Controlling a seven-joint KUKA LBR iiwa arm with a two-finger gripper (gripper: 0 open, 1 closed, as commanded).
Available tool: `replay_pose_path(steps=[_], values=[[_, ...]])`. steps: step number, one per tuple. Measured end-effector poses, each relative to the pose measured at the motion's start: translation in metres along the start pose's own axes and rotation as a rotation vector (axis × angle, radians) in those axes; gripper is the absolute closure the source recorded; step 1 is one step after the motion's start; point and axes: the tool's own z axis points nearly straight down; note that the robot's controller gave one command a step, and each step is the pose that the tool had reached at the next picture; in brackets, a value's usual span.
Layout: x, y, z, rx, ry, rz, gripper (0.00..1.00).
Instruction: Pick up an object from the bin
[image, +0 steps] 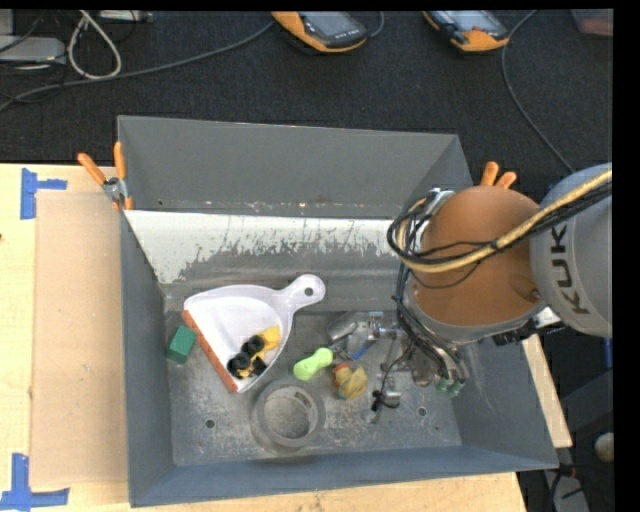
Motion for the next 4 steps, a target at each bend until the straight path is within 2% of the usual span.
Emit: replay_pose_path(steps=[1, 2, 3, 4], values=[[0.0, 0.0, 0.0, 0.0, 0.0, 0.0, 0.0], [-0.017, 0.041, 0.039, 0.0, -0.002, -0.092, 0.0], [-0.044, 0.079, 0.07, 0.001, -0.004, -0.194, 1.0], [-0.044, 0.078, 0.07, 0.001, -0.004, -0.192, 0.0]])
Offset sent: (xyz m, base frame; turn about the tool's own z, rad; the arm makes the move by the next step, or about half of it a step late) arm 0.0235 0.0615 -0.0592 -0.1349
